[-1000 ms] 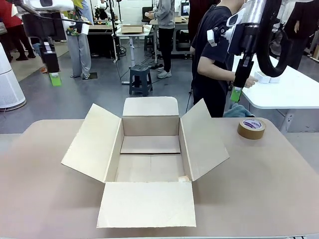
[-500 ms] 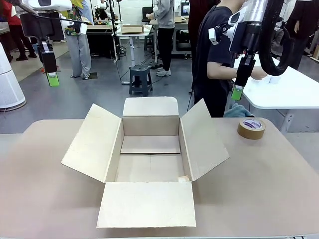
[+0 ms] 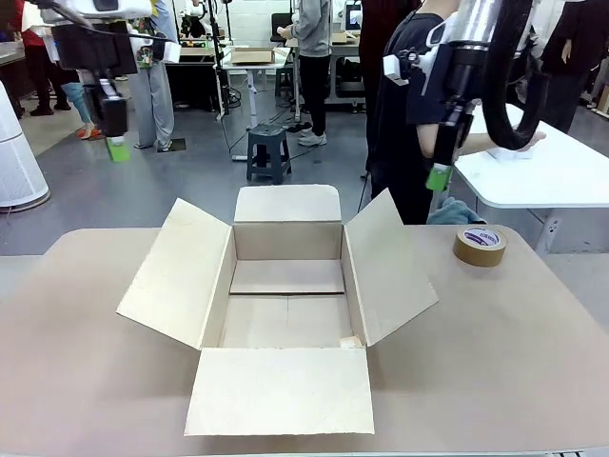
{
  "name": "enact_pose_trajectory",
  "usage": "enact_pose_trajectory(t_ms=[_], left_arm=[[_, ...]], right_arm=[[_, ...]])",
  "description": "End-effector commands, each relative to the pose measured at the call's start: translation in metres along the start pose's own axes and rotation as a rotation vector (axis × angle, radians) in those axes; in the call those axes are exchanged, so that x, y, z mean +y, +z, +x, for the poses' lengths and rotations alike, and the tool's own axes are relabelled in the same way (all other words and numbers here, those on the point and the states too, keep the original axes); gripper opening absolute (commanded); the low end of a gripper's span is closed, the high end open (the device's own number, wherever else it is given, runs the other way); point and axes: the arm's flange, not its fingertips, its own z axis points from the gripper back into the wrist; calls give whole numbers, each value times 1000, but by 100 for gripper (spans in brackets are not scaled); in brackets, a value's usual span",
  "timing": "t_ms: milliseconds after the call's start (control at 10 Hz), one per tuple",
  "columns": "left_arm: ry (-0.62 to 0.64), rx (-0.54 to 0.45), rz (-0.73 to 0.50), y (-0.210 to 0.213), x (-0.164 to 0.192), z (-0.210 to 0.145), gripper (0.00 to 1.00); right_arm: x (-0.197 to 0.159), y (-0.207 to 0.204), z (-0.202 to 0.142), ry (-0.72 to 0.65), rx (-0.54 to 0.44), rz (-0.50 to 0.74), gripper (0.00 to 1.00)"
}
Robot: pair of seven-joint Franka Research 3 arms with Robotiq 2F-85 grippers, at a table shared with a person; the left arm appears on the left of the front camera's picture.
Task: Wrap the clocks to prevent damage.
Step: Open the side flaps of the Package Box.
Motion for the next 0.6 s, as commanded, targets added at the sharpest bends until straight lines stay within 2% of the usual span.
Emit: enact_pose_trajectory(t_ms=[0,100,300,500], left_arm=[[208,-14,245,-19,-39,5,1],[240,-24,345,-29,-56,8,1],[256,-79,494,-52,-82,13,1],[290,-151,609,-71,-100,12,1]], right_arm=[[25,-25,15,-156,-8,-126,1],[35,-43,25,-256,34,-243,1],[50,-66,36,-367,117,-438,1],[59,-87,43,-447,144,-516,1]])
